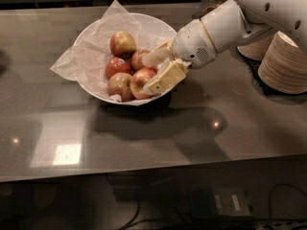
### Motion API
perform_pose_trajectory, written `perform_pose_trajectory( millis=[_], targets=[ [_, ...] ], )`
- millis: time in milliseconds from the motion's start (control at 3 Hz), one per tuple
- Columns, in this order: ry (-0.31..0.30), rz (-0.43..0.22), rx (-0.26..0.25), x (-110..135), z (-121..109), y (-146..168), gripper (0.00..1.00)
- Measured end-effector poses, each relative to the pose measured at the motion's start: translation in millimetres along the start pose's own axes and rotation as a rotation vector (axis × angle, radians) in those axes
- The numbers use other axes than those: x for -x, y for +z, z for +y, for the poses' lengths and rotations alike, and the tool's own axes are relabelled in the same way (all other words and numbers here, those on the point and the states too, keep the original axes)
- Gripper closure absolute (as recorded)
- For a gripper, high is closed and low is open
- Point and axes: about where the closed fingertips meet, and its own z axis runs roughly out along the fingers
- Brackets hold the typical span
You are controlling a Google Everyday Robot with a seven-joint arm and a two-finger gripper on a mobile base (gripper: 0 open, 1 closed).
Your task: Pick apple from white bowl
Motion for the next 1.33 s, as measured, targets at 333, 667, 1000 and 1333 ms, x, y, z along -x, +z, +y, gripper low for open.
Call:
perform_pose_trajectory(
  millis=[333,667,1000,1333],
  targets=[
    [0.003,0.006,0.015,0.1,-3.0,8.6,0.38],
    [0.006,0.01,0.028,1.0,-5.8,16.0,0.38],
    [0.027,0.012,0.035,-7.0,-12.6,23.6,0.39],
    [0.045,0.013,0.036,-14.2,-17.5,27.6,0.38]
  ],
)
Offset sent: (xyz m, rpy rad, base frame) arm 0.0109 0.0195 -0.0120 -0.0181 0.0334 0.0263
